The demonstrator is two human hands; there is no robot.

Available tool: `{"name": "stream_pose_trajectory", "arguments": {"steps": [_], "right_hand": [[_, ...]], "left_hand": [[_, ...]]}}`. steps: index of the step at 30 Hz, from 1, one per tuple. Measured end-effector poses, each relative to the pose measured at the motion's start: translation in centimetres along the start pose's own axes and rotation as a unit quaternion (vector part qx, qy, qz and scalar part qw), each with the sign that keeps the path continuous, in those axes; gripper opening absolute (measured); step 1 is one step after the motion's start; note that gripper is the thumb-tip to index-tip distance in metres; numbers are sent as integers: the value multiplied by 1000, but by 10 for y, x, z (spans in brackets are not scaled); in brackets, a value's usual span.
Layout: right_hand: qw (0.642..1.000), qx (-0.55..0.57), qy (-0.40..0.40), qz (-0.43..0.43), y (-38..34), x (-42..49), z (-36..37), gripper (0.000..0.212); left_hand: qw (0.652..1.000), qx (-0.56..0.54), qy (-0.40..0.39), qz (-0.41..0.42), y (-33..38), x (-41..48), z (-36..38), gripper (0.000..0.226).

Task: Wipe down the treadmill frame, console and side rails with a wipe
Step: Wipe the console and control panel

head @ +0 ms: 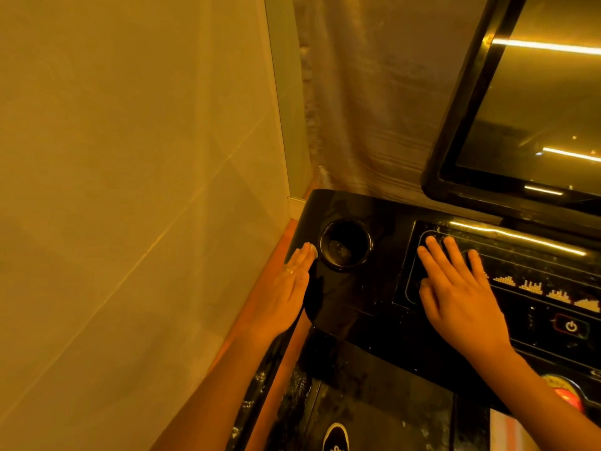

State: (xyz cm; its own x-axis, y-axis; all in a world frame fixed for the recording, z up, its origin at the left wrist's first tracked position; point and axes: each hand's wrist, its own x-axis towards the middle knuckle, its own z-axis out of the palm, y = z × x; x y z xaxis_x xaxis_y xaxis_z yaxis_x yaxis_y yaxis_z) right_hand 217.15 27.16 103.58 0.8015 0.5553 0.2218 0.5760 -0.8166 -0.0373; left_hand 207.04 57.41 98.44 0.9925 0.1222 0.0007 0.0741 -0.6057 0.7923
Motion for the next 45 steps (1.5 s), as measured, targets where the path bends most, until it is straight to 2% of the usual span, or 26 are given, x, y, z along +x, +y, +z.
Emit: {"name": "stream_pose_trajectory", "arguments": {"steps": [5,11,15,21,30,33,38,45], "right_hand": [[1000,-3,-1,-1,1,0,1,59],[1000,-7,2,-2,0,0,2,59],[1000,-10,1,0,1,0,1,59],[1000,-9,0,0,0,1,1,59],[1000,-8,-3,5,-1,0,0,59],[1000,-8,-3,5,-1,0,0,59],[1000,-5,-4,4,-2,-1,-2,58],[1000,2,-1,4,-3,0,-2,59]], "left_hand": [[997,-78,5,-4,-12,-28,8,45],[986,-150,-18,-70,15,42,-18,52],[983,-162,-27,-77,39,89,-32,56],[993,-100,-39,-54,56,122,-39,56],[992,-120,-30,-18,35,73,-18,50],[986,-160,-31,-37,44,80,-22,48],[984,-167,-39,-42,56,90,-28,55],[976,-201,-31,-79,34,39,-19,48]]}}
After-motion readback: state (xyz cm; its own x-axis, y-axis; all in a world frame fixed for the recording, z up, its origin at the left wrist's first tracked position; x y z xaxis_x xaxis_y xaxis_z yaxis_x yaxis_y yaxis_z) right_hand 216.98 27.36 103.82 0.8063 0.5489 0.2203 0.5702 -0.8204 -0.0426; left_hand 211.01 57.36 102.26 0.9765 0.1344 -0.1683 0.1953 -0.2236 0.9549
